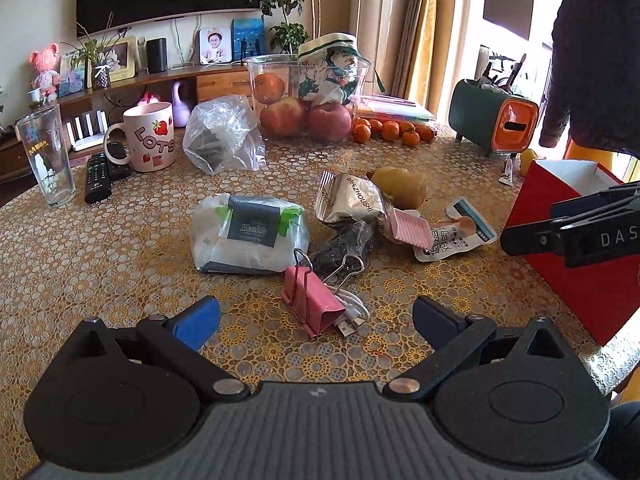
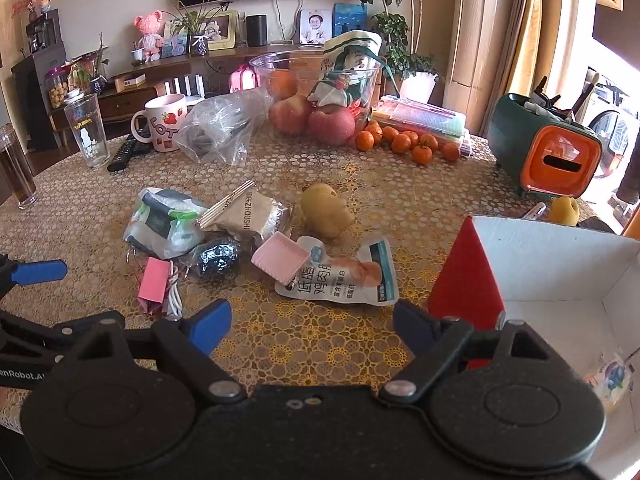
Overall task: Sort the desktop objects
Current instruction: 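Grasp the pink binder clip with the left tool while the right tool reaches the pink square pad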
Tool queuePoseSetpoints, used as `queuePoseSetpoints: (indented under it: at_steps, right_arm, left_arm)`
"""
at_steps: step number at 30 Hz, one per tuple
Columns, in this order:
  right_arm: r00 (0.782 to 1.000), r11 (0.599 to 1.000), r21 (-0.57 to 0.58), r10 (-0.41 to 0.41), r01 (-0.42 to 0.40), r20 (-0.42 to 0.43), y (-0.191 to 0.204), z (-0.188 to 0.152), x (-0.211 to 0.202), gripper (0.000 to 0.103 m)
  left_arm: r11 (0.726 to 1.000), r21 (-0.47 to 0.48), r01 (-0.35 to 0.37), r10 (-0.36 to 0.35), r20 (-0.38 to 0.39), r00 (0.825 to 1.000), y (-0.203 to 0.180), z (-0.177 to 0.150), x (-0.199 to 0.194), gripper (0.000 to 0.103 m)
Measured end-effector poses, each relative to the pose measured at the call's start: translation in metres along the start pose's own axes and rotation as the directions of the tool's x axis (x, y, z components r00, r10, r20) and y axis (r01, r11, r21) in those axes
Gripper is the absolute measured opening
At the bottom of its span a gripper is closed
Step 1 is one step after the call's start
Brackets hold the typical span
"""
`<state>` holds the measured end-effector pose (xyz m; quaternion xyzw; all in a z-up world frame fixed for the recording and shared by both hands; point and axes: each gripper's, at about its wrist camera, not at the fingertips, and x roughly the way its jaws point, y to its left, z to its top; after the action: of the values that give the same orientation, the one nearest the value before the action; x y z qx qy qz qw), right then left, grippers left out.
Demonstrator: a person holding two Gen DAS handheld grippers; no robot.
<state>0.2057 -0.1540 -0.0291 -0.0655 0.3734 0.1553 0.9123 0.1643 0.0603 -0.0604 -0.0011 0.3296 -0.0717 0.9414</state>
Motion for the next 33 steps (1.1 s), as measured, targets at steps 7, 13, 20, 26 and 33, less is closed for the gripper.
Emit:
queuePoseSetpoints:
  at_steps: [7, 13, 20, 26, 33]
  right_arm:
    - [1.0, 1.0, -0.027, 0.011, -0.012, -0.024, 0.007, 0.006, 0.029, 0.086]
    - [0.999, 0.999, -0.033, 0.017, -0.019, -0.04, 0.012, 0.01, 0.05, 0.085]
    - [0.998, 0.999, -0.045, 0.018, -0.02, -0.056, 0.018, 0.014, 0.073, 0.082]
    - [0.998, 0.999, -0.049, 0.011, -0.014, -0.067, 0.02, 0.021, 0.091, 0.081]
    - [0.997, 0.997, -0.071, 0.014, -0.02, -0.08, 0.023, 0.027, 0.106, 0.075]
  left_arm:
    - [0.999, 0.026, -0.02, 0.019, 0.005, 1.0, 0.002, -0.001, 0.021, 0.103]
    - [0.999, 0.022, -0.044, 0.044, -0.008, 0.999, 0.006, -0.002, 0.035, 0.102]
    - [0.998, 0.033, -0.053, 0.053, -0.019, 0.998, 0.008, -0.005, 0.048, 0.102]
    - [0.999, 0.022, -0.038, 0.039, -0.03, 0.999, 0.011, -0.005, 0.055, 0.1]
    - [1.0, 0.019, 0.006, -0.005, -0.04, 0.999, 0.01, -0.005, 0.061, 0.094]
